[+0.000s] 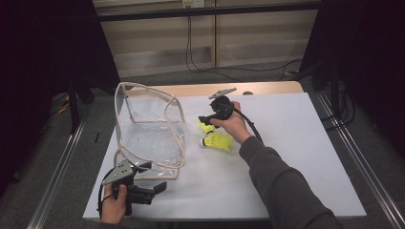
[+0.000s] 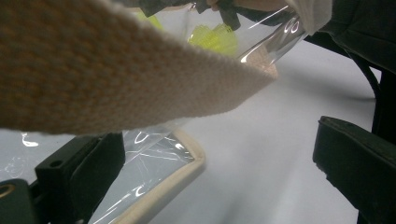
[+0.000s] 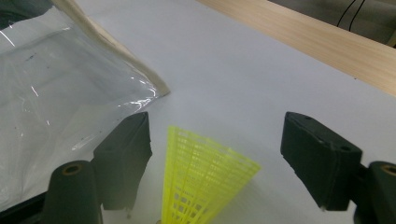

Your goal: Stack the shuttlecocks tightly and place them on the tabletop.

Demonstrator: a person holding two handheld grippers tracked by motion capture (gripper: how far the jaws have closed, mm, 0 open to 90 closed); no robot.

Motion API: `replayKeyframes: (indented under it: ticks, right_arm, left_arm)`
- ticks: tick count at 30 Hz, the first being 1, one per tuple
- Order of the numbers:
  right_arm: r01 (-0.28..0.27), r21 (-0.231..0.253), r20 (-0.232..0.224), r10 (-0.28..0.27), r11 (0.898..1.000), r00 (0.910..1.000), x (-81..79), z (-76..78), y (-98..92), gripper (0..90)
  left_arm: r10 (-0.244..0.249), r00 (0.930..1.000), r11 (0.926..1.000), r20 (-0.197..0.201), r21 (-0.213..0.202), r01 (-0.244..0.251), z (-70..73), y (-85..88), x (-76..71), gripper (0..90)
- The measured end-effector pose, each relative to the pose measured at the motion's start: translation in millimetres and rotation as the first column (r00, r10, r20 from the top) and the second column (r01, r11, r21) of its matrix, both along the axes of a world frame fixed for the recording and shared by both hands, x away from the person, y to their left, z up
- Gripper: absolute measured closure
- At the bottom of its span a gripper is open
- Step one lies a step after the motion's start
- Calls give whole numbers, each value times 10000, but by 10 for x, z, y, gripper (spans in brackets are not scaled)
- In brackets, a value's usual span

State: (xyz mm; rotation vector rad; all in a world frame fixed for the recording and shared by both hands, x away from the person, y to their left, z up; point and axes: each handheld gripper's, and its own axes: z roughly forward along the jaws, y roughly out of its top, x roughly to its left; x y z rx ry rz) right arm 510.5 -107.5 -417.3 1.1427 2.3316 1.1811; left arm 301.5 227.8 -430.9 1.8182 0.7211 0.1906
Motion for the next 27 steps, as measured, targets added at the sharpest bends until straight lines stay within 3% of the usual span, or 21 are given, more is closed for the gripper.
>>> replayKeyframes:
  ticks: [14, 27]
  right_arm:
    - [-278, -310, 56, 280, 9991, 9996, 30, -63, 23, 355]
    - [-670, -515, -172, 662, 9964, 9977, -2, -50, -80, 551]
  left_arm:
    - [-10, 10000, 10000, 6, 60, 10, -6, 5, 3, 24]
    - [20, 10000, 9999, 16, 116, -20, -6, 5, 3, 25]
